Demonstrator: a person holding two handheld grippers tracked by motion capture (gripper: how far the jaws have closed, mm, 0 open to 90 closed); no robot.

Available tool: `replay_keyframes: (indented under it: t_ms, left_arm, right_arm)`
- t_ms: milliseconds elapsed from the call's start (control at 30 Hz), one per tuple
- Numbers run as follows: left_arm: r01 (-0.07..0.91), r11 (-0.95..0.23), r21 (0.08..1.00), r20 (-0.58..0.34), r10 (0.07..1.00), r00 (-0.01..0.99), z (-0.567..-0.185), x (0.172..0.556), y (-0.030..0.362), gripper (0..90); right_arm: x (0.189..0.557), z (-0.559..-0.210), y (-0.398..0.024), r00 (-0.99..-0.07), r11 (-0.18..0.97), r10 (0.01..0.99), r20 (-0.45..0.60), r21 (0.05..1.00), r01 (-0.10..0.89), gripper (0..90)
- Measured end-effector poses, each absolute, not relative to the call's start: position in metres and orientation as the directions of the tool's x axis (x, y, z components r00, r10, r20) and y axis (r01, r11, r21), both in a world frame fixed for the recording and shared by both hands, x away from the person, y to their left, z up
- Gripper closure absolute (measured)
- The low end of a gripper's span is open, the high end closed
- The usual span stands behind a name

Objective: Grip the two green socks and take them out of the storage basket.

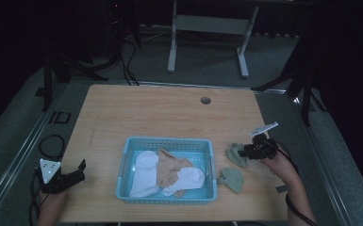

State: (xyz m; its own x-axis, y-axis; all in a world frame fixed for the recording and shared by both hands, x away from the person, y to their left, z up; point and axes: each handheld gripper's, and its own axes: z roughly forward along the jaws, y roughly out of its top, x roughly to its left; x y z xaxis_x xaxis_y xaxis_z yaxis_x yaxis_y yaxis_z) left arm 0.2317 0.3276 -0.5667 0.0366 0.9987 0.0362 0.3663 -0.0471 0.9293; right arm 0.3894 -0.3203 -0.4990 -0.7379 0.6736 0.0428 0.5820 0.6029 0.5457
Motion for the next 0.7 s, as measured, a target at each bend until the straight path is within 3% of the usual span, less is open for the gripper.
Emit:
replay_keyframes:
  t_ms: [367, 600, 700]
  left_arm:
    - [0.367, -0.047, 0.929, 0.037, 0.999, 0.035, -0.567, 0.232, 0.328, 0.3]
    - [0.367, -0.047, 0.929, 0.037, 0.999, 0.035, -0.567, 0.232, 0.327, 0.3]
    - [0.367, -0.047, 0.929, 0.037, 0.999, 0.035, -0.567, 0.232, 0.327, 0.4]
  right_arm:
    - [0.373, -0.501, -0.349, -0.659, 0.524, 0.752, 0.015, 0.592, 0.612, 32.5]
    - [0.364, -0.508, -0.375, -0.592, 0.408, 0.803, 0.067, 0.661, 0.629, 18.2]
    - [0.361, -0.513, -0.383, -0.573, 0.387, 0.816, 0.068, 0.672, 0.631, 16.9]
